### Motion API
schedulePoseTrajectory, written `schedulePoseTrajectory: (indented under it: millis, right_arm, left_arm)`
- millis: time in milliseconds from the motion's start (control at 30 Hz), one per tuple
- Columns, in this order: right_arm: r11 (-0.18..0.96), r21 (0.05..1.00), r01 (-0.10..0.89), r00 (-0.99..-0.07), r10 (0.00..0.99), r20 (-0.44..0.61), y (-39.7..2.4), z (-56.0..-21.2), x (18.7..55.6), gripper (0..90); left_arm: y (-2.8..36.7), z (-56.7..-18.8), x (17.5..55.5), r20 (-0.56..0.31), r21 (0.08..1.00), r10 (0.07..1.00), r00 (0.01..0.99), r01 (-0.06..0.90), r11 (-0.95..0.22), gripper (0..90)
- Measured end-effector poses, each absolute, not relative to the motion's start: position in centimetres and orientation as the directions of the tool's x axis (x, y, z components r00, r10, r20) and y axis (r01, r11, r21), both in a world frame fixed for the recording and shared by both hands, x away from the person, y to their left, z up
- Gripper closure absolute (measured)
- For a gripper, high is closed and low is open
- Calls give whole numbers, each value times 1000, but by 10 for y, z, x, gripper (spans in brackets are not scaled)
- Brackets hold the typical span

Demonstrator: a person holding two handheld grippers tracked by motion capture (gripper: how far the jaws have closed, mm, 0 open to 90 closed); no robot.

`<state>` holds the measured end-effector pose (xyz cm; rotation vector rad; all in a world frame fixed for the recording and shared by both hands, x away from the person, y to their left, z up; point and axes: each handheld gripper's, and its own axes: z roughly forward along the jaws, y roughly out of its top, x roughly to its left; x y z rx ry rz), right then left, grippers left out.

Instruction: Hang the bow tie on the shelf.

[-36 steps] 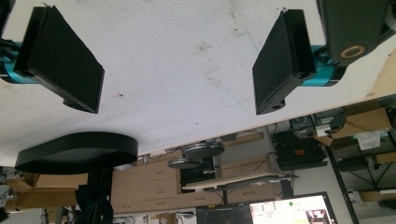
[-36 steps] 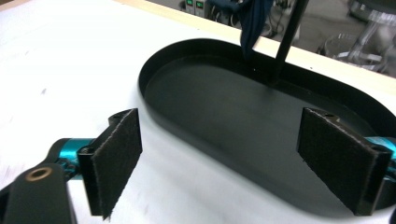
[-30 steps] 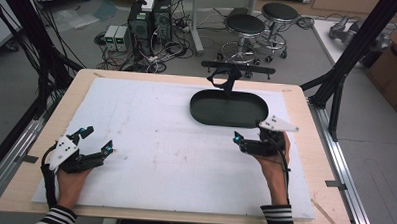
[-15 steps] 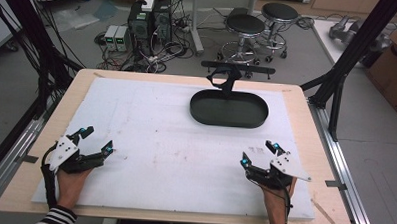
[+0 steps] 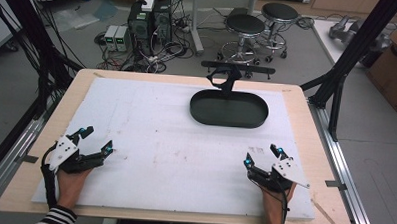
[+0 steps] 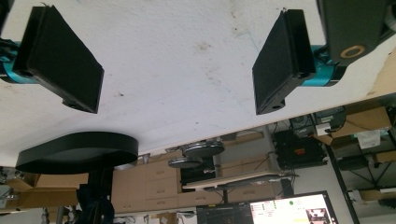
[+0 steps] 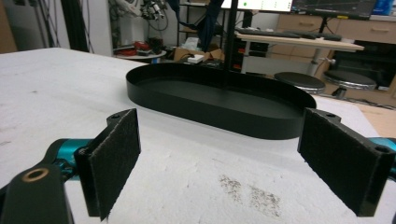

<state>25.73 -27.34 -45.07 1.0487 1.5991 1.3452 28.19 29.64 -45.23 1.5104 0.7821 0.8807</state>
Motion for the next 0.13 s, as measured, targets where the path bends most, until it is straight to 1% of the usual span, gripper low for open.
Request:
schedulePoseTrajectory:
  millis: [133]
  right_arm:
    - [106,990,97,-353,933,-65,-273,-451,257,123]
  left_arm:
    - [297,-452,282,90,994,867,490,2,-105,171]
